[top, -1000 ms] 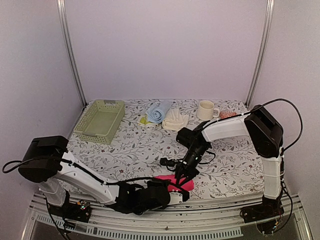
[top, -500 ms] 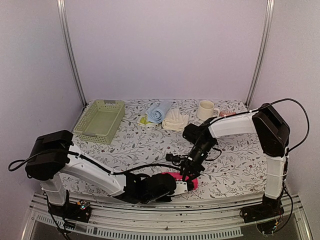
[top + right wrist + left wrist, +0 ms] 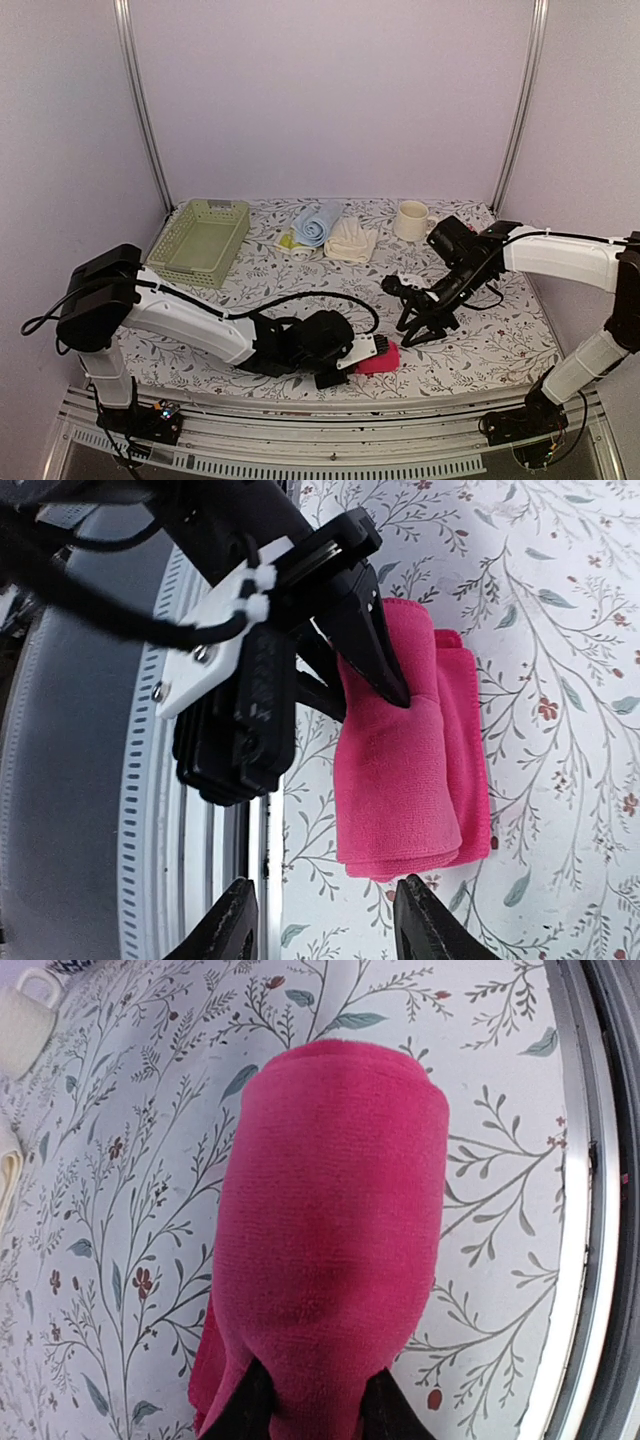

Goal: Roll the towels
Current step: Roll the towel at the center of the board.

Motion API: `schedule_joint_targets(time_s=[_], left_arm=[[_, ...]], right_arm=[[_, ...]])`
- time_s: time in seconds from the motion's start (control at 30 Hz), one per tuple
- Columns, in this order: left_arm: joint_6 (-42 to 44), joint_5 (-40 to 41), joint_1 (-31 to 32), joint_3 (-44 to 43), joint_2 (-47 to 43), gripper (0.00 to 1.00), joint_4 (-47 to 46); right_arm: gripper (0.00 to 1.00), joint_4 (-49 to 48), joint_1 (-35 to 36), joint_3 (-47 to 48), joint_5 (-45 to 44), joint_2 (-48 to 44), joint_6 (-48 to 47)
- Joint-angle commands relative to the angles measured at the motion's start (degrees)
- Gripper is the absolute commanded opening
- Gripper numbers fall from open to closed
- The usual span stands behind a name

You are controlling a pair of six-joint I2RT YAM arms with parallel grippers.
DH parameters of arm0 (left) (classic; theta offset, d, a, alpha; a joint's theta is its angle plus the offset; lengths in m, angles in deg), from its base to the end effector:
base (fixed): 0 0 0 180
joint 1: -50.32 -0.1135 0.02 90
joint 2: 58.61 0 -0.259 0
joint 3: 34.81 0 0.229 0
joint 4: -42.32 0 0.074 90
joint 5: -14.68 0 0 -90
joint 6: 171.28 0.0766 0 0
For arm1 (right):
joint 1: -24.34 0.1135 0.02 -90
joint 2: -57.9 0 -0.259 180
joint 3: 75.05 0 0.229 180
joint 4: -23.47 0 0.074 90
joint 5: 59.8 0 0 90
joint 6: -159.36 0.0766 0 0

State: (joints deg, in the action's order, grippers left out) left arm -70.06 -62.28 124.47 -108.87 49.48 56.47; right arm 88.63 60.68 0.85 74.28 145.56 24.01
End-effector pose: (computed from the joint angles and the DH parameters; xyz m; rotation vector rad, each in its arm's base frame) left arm 0.1230 -0.3698 0.1208 1.5469 1.8315 -0.2442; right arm 0.1801 0.1987 0.1999 -1.8391 1.9379 1.0531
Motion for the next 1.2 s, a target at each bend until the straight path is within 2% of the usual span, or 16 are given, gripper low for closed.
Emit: schedule_joint_targets(time_s=[0.0,0.17,0.23,0.3,0.5,0.77,0.87,0.93,1.03,1.13,1.17], left_arm=[[-5.78,-13.21,-4.23,-0.03,4.00,0.19,10.26],[-7.76,-19.06,-7.87,-2.14,6.37,0.15,12.22],[-8.58,-21.09,-8.66,-3.10,6.74,0.14,13.24],[-9.39,-23.85,-9.61,-3.99,7.22,0.14,14.11],[-11.06,-27.87,-11.66,-4.76,7.46,0.14,15.06],[-11.77,-30.89,-13.27,-4.51,6.82,0.14,14.18],[-11.92,-31.66,-13.91,-4.12,6.71,0.13,13.76],[-12.13,-32.05,-14.24,-3.41,6.20,0.15,13.26],[-12.17,-33.43,-14.58,-0.96,2.58,0.27,11.62],[-13.20,-30.93,-14.49,3.42,-3.15,0.44,7.68],[-13.81,-28.83,-14.50,4.81,-5.12,0.47,6.77]], right_arm=[[0.50,-15.22,0.50,-8.11,-8.53,-9.10,3.72],[0.58,-24.33,4.62,-15.61,-20.51,-13.42,2.60],[0.59,-28.51,7.94,-18.09,-29.23,-13.65,2.11],[0.59,-31.78,10.90,-20.05,-33.92,-13.93,0.70],[0.60,-38.63,16.28,-22.52,-38.87,-13.12,-3.29],[0.61,-44.75,20.33,-23.38,-43.09,-4.83,-6.49],[0.53,-44.25,20.68,-22.77,-42.31,-1.72,-6.94],[0.39,-42.50,20.63,-21.86,-40.65,0.50,-6.97],[0.29,-38.20,20.65,-20.09,-37.57,2.49,-6.33],[0.24,-33.98,20.57,-17.84,-33.78,3.89,-5.75],[0.23,-32.51,20.61,-17.01,-32.79,4.45,-5.60]])
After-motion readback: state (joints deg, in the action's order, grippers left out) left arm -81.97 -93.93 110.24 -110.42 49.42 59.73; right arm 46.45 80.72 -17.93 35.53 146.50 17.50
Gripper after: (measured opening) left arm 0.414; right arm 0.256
